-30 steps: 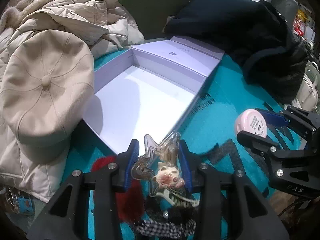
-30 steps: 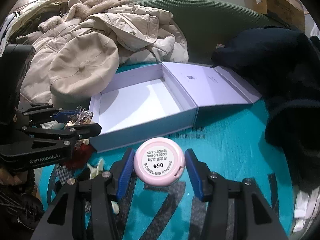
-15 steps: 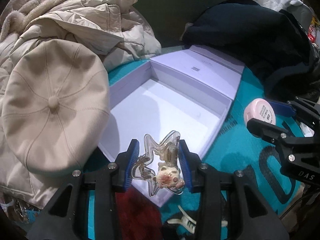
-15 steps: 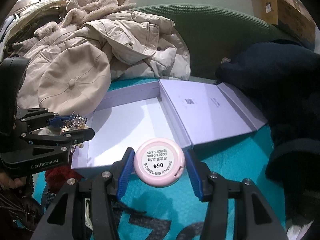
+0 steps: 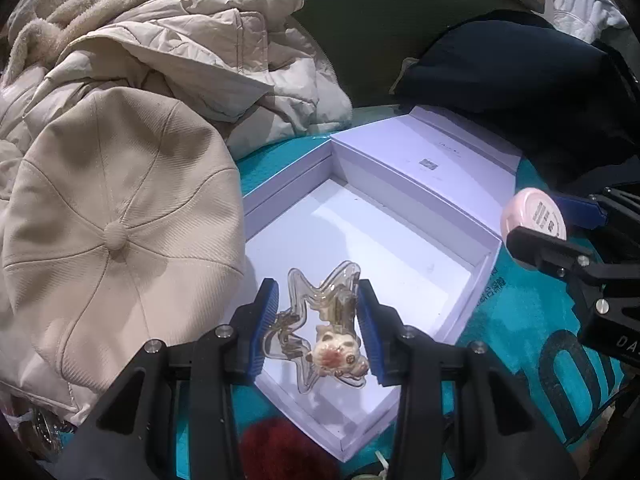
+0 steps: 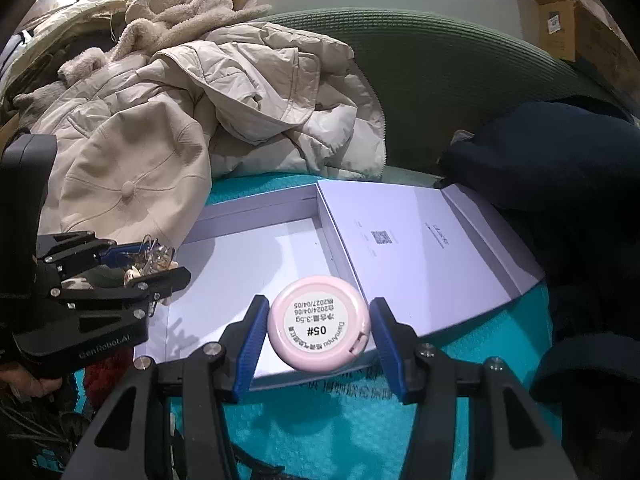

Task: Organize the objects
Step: 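Carry the pink compact with the right gripper while the left gripper carries the star clip over the white box, then lower and release the compact into the white box while the left gripper releases the star clip there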

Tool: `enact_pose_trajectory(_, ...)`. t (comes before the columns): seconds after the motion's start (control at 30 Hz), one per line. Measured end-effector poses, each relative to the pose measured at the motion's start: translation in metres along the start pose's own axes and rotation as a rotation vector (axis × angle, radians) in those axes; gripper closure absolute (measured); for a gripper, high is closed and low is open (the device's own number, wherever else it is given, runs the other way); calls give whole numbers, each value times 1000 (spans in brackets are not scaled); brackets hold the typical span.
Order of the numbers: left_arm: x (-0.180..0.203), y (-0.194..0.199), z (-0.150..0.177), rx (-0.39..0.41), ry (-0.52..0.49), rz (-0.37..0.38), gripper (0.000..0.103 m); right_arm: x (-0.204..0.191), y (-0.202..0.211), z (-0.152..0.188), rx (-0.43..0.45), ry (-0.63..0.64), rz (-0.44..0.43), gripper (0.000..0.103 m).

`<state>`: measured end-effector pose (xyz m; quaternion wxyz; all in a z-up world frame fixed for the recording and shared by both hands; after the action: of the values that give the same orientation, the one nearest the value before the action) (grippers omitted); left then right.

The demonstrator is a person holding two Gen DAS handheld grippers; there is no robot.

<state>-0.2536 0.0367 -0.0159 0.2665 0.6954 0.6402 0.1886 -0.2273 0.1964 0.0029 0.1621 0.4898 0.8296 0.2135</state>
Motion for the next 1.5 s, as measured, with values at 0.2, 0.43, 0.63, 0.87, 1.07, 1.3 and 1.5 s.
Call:
enact_pose_trajectory(0.2, 0, -12, 2, -12, 13, -17, 65, 2, -18, 0, -5, -17, -23, 51)
enact_pose_trajectory(0.43, 5, -29, 3, -28, 0, -13, 65, 8, -46, 11, -31, 11, -76, 51)
enact_pose_trajectory(0.63, 11, -47, 9, -57, -22, -7, 65, 7, -64, 22, -40, 22, -140, 51)
enact_pose_trajectory(0.87, 13, -68, 17, -77, -25, 9, 65, 12, -74, 35, -75, 20, -127, 51)
enact_pose_trajectory(1.07, 20, -82, 24, -111, -39, 44, 65, 9, -78, 37, -80, 33, -125, 51)
enact_pose_trajectory(1.3, 22, -93, 29, -153, -41, 28, 65, 9, -84, 42, -118, 29, -125, 51)
enact_pose_trajectory(1.5, 19, -91, 25, -159, -40, -4, 62, 6, -81, 38, -120, 35, -107, 50)
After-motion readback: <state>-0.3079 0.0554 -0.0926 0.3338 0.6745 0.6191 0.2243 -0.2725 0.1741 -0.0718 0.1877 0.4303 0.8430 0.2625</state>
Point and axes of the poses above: each gripper's, at about its wrist camera, not at the fingertips, and y roughly against the way its jaws point, x to its right, z to its underside, the point moved 1 cm from there along -y, roughly the way its jaws point, and after that the axes turned 15 degrees about x, right-handed, at the moved point
